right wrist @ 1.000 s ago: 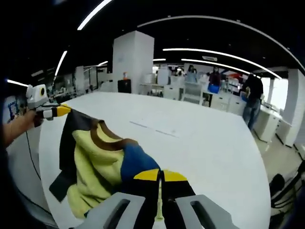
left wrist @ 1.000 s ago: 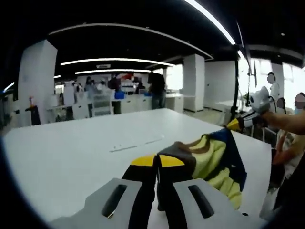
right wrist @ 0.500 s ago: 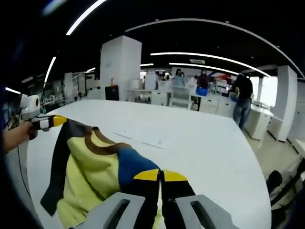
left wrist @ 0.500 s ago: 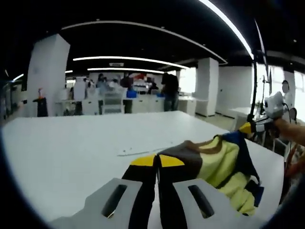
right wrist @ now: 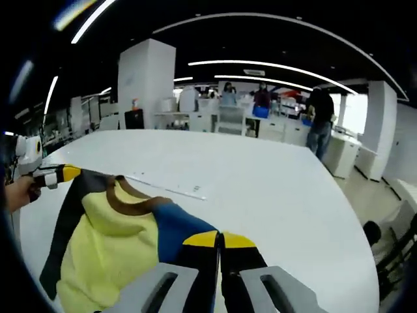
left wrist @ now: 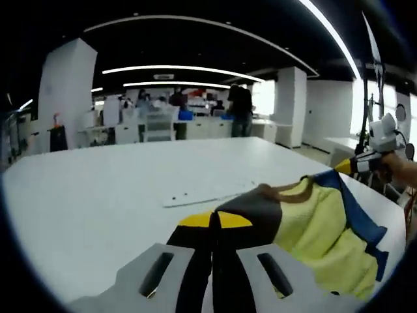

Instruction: Fold the garment on the visible template until the final outline fits inside the template.

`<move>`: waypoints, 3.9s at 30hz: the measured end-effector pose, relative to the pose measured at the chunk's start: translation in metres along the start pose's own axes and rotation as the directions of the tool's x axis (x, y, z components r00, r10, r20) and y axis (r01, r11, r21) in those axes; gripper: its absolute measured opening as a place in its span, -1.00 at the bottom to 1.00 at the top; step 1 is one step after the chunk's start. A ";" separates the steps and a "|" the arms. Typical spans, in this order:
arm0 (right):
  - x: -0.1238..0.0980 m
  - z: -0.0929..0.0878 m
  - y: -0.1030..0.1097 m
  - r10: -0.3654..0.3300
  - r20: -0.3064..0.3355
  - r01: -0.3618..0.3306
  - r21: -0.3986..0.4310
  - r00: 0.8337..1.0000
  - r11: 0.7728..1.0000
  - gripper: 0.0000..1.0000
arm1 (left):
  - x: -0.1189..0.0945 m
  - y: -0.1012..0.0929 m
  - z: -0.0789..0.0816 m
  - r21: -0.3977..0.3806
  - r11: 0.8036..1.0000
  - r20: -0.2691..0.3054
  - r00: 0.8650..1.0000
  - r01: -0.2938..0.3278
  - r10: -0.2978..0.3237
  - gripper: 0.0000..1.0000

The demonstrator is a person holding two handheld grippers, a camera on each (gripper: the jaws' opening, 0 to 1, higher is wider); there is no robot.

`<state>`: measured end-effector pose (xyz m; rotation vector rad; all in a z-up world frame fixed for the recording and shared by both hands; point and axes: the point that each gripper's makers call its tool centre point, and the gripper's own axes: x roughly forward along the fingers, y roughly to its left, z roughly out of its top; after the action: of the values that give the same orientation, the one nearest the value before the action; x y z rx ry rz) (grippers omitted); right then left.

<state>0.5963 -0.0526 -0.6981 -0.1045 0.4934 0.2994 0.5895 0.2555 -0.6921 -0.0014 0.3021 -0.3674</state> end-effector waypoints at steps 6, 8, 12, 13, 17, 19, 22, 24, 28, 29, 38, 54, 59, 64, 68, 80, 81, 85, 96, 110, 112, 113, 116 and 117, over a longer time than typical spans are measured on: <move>0.032 -0.013 -0.008 0.003 -0.050 -0.002 0.019 0.999 1.000 -1.00 | 0.021 0.007 -0.025 0.042 0.999 -0.071 0.997 -0.001 0.004 -1.00; 0.042 -0.020 -0.009 0.004 -0.071 -0.001 0.035 0.997 0.999 -1.00 | 0.027 0.008 -0.033 0.063 0.998 -0.092 0.996 -0.001 0.007 -1.00; 0.058 -0.037 -0.011 0.009 -0.118 -0.002 0.065 0.993 0.998 -1.00 | 0.038 0.011 -0.045 0.078 0.997 -0.128 0.992 -0.007 0.017 -1.00; 0.060 -0.040 -0.011 0.011 -0.127 -0.001 0.079 0.992 0.997 -1.00 | 0.039 0.012 -0.047 0.067 0.998 -0.133 0.991 -0.011 0.020 -1.00; 0.069 -0.049 -0.010 0.012 -0.148 0.001 0.088 0.989 0.996 -1.00 | 0.045 0.018 -0.057 0.051 0.998 -0.157 0.987 -0.030 0.038 -1.00; 0.072 -0.052 -0.010 0.013 -0.157 0.002 0.090 0.987 0.996 -1.00 | 0.047 0.020 -0.061 0.053 0.998 -0.171 0.985 -0.029 0.038 -1.00; 0.075 -0.056 -0.009 0.018 -0.168 -0.002 0.094 0.986 0.996 -1.00 | 0.048 0.023 -0.066 0.056 0.998 -0.187 0.981 -0.036 0.046 -1.00; 0.076 -0.057 -0.009 0.017 -0.174 -0.001 0.095 0.985 0.995 -1.00 | 0.048 0.024 -0.068 0.049 0.998 -0.193 0.980 -0.033 0.042 -1.00; 0.081 -0.058 -0.009 0.026 -0.187 -0.008 0.097 0.982 0.995 -1.00 | 0.048 0.024 -0.069 0.063 0.998 -0.207 0.978 -0.027 0.039 -1.00; 0.081 -0.058 -0.009 0.028 -0.187 -0.010 0.096 0.982 0.995 -1.00 | 0.048 0.025 -0.069 0.067 0.997 -0.207 0.978 -0.023 0.037 -1.00; 0.073 -0.046 0.005 0.101 -0.167 -0.093 0.056 0.981 0.994 -0.56 | 0.034 0.035 -0.058 0.030 0.999 -0.188 0.981 -0.036 0.041 -0.62; 0.013 -0.030 0.057 0.327 -0.161 -0.331 0.001 0.931 0.944 0.33 | -0.016 0.010 -0.044 0.024 0.998 -0.172 0.984 0.058 -0.053 0.17; -0.012 -0.034 0.070 0.382 -0.182 -0.395 -0.036 0.906 0.918 0.45 | -0.036 -0.001 -0.051 0.027 0.994 -0.193 0.976 0.103 -0.096 0.27; -0.040 -0.045 0.084 0.457 -0.203 -0.471 -0.024 0.866 0.882 0.54 | -0.060 -0.009 -0.055 0.044 0.990 -0.200 0.972 0.131 -0.120 0.37; -0.057 -0.054 0.087 0.479 -0.215 -0.494 -0.021 0.851 0.869 0.54 | -0.078 -0.016 -0.055 0.024 0.990 -0.191 0.973 0.139 -0.132 0.44; -0.114 -0.084 0.107 0.539 -0.256 -0.575 -0.089 0.802 0.813 0.52 | -0.130 -0.056 -0.071 0.004 0.979 -0.188 0.962 0.202 -0.197 0.48; -0.118 -0.087 0.108 0.543 -0.264 -0.584 -0.108 0.797 0.805 0.51 | -0.132 -0.057 -0.072 0.006 0.979 -0.190 0.962 0.202 -0.197 0.48; -0.136 -0.099 0.118 0.567 -0.280 -0.614 -0.118 0.774 0.780 0.51 | -0.148 -0.069 -0.084 0.027 0.975 -0.215 0.954 0.218 -0.208 0.48; -0.166 -0.132 0.135 0.602 -0.313 -0.656 -0.104 0.735 0.747 0.42 | -0.177 -0.086 -0.120 -0.008 0.980 -0.256 0.947 0.200 -0.196 0.42; -0.174 -0.178 0.145 0.532 -0.381 -0.628 -0.194 0.756 0.754 0.08 | -0.204 -0.088 -0.161 -0.049 0.996 -0.321 0.943 0.080 -0.092 0.16; -0.172 -0.184 0.143 0.500 -0.396 -0.611 -0.232 0.770 0.757 0.01 | -0.207 -0.089 -0.165 -0.055 0.996 -0.326 0.942 0.067 -0.081 0.11; -0.171 -0.186 0.144 0.491 -0.393 -0.603 -0.243 0.778 0.760 -0.04 | -0.208 -0.091 -0.167 -0.055 0.996 -0.326 0.942 0.067 -0.081 0.10; -0.169 -0.190 0.144 0.480 -0.393 -0.593 -0.249 0.785 0.766 -0.19 | -0.208 -0.089 -0.175 -0.051 0.997 -0.349 0.935 0.050 -0.065 0.02; -0.169 -0.191 0.144 0.476 -0.394 -0.591 -0.253 0.786 0.766 -0.22 | -0.208 -0.089 -0.177 -0.049 0.998 -0.354 0.933 0.048 -0.062 0.01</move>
<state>0.3245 0.0084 -0.7882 -0.3814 0.7764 0.9643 0.3217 0.2553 -0.7959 0.0186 0.6700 -0.4172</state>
